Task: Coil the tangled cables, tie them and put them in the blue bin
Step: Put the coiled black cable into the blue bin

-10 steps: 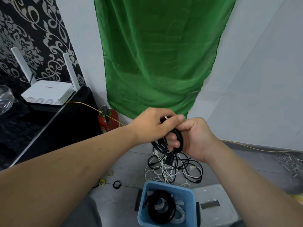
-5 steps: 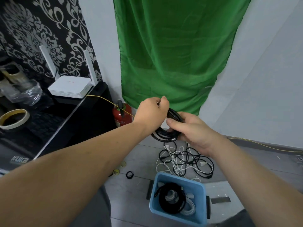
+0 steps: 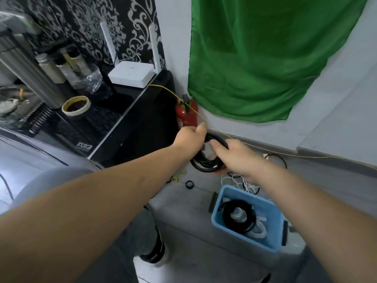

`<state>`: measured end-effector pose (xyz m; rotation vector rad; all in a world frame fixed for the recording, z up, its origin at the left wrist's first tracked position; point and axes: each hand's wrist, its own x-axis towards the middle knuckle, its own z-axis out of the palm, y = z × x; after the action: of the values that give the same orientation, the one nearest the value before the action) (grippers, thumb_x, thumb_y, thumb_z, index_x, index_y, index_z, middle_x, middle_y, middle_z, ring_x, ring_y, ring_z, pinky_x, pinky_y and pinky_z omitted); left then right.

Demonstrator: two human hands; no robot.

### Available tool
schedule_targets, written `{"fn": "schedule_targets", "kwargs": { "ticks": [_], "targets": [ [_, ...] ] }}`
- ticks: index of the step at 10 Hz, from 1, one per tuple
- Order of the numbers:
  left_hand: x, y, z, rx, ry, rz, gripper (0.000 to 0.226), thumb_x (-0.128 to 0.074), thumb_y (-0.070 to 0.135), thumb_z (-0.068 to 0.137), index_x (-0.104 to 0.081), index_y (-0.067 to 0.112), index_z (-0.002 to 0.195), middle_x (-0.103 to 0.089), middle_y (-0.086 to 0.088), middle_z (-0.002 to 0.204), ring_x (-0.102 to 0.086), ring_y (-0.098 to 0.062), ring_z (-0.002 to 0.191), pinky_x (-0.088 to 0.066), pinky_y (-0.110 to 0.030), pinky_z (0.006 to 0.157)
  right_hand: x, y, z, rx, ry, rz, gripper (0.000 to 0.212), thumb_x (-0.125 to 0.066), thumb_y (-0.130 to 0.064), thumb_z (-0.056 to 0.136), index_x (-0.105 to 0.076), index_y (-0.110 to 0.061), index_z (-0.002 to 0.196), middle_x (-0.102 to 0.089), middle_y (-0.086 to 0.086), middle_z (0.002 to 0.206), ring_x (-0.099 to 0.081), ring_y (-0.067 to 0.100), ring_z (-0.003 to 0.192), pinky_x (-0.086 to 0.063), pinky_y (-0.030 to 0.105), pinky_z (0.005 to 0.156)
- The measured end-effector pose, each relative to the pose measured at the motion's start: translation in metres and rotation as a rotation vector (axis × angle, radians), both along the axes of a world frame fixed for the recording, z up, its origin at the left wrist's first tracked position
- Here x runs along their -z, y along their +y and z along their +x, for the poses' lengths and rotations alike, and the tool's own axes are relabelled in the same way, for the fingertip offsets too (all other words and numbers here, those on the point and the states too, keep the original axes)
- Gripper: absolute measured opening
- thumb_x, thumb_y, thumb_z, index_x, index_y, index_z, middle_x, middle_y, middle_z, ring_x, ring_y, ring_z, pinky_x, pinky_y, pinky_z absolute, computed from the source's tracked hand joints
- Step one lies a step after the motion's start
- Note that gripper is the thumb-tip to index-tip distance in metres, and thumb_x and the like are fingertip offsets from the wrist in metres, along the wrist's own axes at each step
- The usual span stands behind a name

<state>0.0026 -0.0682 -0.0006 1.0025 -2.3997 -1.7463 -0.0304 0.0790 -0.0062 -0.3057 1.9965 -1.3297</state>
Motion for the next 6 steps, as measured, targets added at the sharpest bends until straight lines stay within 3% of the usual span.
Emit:
{"fn": "schedule_targets", "kwargs": {
  "ticks": [1, 2, 3, 4, 5, 6],
  "targets": [
    [0.038, -0.015, -0.001, 0.058, -0.108, 0.056, 0.056, -0.045, 0.056, 0.102, -0.072, 0.008, 0.092, -0.075, -0.005, 0.087, -0.072, -0.025, 0.09, -0.055, -0.031, 0.078, 0.038, -0.011, -0.001, 0.025, 0.019, 0.165, 0.041, -0.052, -0.053, 0.101, -0.064, -0.014, 0.105, -0.077, 0.011, 0.098, -0.077, 0.026, 0.075, -0.064, 0.048, 0.077],
    [0.076, -0.026, -0.014, 0.128, -0.229, 0.111, 0.061, -0.035, 0.062, 0.103, -0.067, 0.01, 0.112, -0.075, -0.009, 0.094, -0.074, -0.026, 0.085, -0.062, -0.038, 0.077, 0.069, -0.019, -0.015, 0.024, 0.037, 0.303, 0.046, -0.046, -0.057, 0.101, -0.062, -0.014, 0.105, -0.075, 0.007, 0.092, -0.076, 0.025, 0.07, -0.062, 0.046, 0.077],
    [0.117, -0.035, -0.026, 0.123, -0.293, 0.144, 0.053, -0.03, 0.051, 0.108, -0.059, 0.007, 0.116, -0.071, -0.014, 0.095, -0.074, -0.031, 0.079, -0.063, -0.043, 0.07, 0.097, -0.02, -0.035, 0.115, 0.086, 0.472, 0.045, -0.042, -0.054, 0.105, -0.057, -0.011, 0.11, -0.066, 0.007, 0.095, -0.069, 0.024, 0.072, -0.052, 0.033, 0.062],
    [0.169, -0.041, -0.031, 0.302, -0.442, -0.11, 0.023, -0.046, 0.026, 0.105, -0.063, 0.011, 0.104, -0.067, -0.013, 0.102, -0.069, -0.031, 0.099, -0.055, -0.037, 0.086, 0.132, -0.019, -0.051, 0.182, 0.115, 0.48, 0.045, -0.047, -0.051, 0.103, -0.061, -0.009, 0.111, -0.068, 0.012, 0.097, -0.068, 0.028, 0.079, -0.057, 0.041, 0.073],
    [0.221, -0.04, -0.029, 0.567, -0.694, -0.331, 0.024, -0.06, 0.017, 0.096, -0.069, 0.009, 0.115, -0.069, -0.011, 0.118, -0.066, -0.03, 0.113, -0.052, -0.035, 0.087, 0.164, -0.023, -0.061, 0.198, 0.059, 0.442, 0.045, -0.051, -0.051, 0.102, -0.06, -0.008, 0.112, -0.066, 0.012, 0.103, -0.067, 0.033, 0.092, -0.06, 0.051, 0.084],
    [0.265, -0.033, -0.024, 0.778, -0.83, -0.446, 0.049, -0.062, 0.036, 0.096, -0.058, 0.004, 0.133, -0.057, -0.014, 0.132, -0.059, -0.033, 0.12, -0.052, -0.039, 0.094, 0.186, -0.029, -0.063, 0.212, 0.006, 0.424, 0.046, -0.052, -0.052, 0.1, -0.059, -0.008, 0.113, -0.065, 0.012, 0.107, -0.067, 0.034, 0.095, -0.06, 0.053, 0.085]
  ]
}}
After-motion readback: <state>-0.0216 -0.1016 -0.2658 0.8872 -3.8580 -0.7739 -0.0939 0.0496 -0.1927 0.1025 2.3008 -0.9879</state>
